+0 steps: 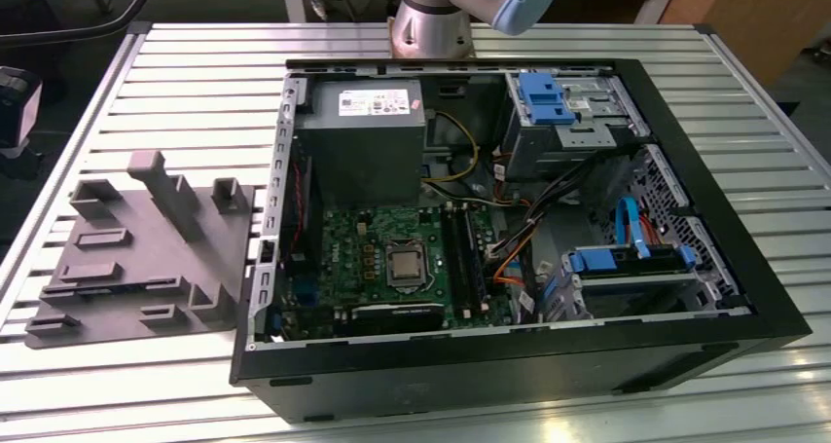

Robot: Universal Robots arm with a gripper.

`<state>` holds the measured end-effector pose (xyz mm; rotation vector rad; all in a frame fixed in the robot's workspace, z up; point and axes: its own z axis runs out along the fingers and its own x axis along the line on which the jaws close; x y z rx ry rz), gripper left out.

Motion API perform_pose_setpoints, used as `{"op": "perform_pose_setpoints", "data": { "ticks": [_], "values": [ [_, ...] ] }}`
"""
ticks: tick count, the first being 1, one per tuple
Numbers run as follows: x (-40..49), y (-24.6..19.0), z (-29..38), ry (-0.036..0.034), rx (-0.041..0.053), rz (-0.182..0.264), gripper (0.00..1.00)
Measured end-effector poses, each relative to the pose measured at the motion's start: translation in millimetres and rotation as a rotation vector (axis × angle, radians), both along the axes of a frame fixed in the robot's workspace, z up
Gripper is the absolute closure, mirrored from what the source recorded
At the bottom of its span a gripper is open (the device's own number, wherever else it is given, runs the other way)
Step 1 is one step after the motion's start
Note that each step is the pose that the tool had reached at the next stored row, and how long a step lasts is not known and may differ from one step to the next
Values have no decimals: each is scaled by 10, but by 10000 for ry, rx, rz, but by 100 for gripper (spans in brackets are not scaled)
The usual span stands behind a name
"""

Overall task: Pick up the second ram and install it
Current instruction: 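Reach for the second ram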

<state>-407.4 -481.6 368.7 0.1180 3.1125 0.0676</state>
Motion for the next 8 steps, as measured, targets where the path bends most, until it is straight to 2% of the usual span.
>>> {"op": "perform_pose_setpoints", "data": {
  "ticks": [8],
  "values": [
    [-28, -11, -8, 0, 0, 1, 89]
  ]
}}
